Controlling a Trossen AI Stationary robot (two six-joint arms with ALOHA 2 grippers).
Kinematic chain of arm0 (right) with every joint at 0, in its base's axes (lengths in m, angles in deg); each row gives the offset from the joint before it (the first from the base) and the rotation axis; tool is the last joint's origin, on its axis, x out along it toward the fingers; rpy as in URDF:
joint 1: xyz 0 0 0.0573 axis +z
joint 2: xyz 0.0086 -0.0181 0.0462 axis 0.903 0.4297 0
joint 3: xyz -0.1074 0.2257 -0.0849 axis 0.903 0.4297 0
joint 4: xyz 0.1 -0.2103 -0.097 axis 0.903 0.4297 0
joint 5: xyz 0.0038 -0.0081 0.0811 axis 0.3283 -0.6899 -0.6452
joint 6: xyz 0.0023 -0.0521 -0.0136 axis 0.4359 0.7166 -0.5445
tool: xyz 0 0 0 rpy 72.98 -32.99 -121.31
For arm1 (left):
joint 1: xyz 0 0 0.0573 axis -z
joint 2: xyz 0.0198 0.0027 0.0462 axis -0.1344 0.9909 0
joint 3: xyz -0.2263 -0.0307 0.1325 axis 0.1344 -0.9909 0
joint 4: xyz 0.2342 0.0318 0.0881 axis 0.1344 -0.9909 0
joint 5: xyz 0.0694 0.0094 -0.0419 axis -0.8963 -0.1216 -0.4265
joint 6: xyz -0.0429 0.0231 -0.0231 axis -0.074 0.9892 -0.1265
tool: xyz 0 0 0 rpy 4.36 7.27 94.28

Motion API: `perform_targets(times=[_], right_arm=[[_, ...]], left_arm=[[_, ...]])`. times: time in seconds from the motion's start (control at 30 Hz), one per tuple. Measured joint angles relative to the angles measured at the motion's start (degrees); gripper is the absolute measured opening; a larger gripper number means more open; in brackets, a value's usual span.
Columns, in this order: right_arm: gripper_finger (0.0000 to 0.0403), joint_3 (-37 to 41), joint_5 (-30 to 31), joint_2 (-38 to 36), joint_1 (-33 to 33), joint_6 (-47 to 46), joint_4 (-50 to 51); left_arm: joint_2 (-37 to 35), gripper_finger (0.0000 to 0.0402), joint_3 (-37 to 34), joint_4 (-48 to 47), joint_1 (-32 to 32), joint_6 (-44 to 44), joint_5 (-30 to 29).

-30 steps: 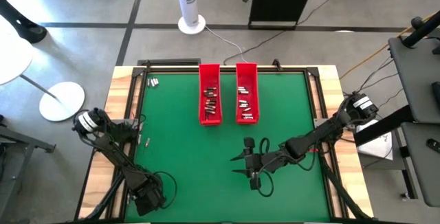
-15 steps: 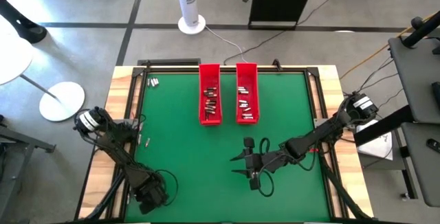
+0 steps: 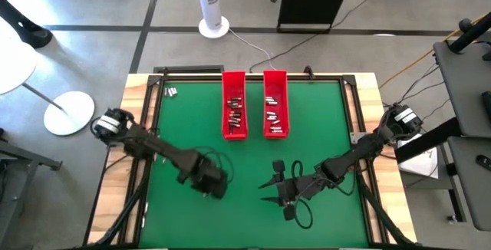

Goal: Sort batteries
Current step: Put the silver battery into the right red bin

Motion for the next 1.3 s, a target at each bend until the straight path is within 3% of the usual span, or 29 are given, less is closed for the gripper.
perform_targets(times=[0.23, 0.4, 0.73, 1.03, 1.17, 1.3], right_arm=[[0.016, 0.0, -0.1, -0.75, 0.95, 0.43, 0.73], [0.0165, 0.0, -0.09, -1.4, 2.26, 0.41, 2.15], [0.0165, -0.02, -0.08, -2.73, 3.01, 0.41, 6.74], [0.0168, -0.02, 2.41, -2.29, 2.88, -1.81, 8.25], [0.0178, -0.02, 8.64, -0.14, 2.68, -3.02, 7.48], [0.0193, -0.08, 9.91, 3.34, 2.42, -3.03, 4.89]], left_arm=[[0.83, 0.0026, -0.81, 5.88, -8.9, -3.8, 0.53], [3.21, 0.0033, -0.83, 12.19, -12.57, -3.98, 4.34], [5.38, 0.0135, -0.76, 15.64, -13.94, -1.73, 6.38], [-3.15, 0.0157, 1.32, 16.72, -11.92, 10.16, -5.43], [-9.62, 0.0157, 1.21, 16.03, -8.15, 17.7, -13.16], [-16.59, 0.0157, -1.77, 14.96, -1.67, 23.27, -23.17]])
